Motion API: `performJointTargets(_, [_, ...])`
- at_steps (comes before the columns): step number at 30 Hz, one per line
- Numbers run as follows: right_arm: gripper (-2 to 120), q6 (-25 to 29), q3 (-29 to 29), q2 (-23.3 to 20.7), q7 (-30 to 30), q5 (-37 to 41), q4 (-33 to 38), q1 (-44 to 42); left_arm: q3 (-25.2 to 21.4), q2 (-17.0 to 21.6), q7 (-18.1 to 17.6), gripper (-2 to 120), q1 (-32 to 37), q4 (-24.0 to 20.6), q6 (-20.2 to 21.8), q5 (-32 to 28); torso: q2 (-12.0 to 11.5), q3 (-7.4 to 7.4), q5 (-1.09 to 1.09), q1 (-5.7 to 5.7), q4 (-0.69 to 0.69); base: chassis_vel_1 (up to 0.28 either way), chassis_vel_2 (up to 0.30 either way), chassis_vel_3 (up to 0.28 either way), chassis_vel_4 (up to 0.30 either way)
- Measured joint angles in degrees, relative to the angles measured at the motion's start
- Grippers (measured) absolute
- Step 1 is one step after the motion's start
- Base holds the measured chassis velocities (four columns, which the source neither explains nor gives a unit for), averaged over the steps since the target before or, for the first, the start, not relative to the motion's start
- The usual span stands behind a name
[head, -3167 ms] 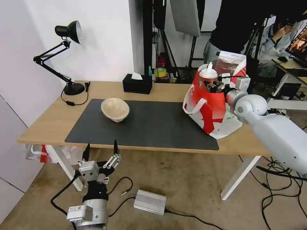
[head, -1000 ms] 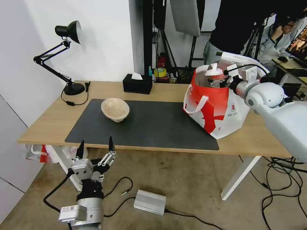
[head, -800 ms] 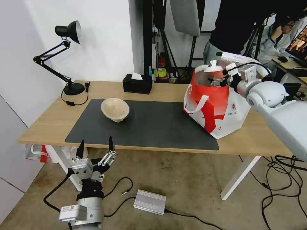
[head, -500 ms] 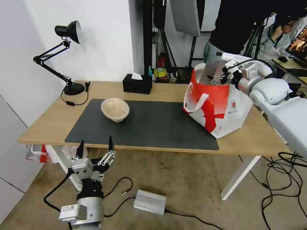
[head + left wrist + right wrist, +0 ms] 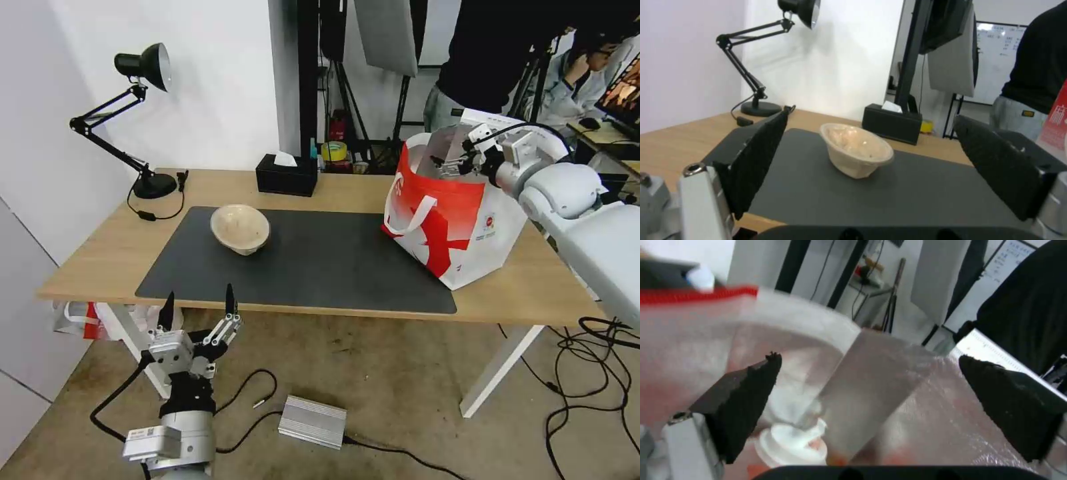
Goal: Pick up the trash from the table and place it into the takeout bag.
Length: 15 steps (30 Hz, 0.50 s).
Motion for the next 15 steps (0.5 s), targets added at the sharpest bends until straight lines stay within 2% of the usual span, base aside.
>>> performJointTargets(5, [100, 4.21, 0.85, 0.18, 5.34, 4.83, 1.6, -1.24, -0.14, 0.22, -0.03, 100, 0.02, 0.0, 0.0, 0.0, 0.0, 0.0, 0.0, 0.0, 0.0, 0.0, 0.0, 0.0, 0.0])
performJointTargets(15, [100, 12.12, 3.24, 0.44, 12.28, 8.36, 6.66, -6.24, -0.38, 0.46, -0.15, 100, 0.26, -0.04, 0.0, 0.0, 0.0, 0.0, -0.01, 0.0, 0.0, 0.0, 0.0, 0.0, 0.0])
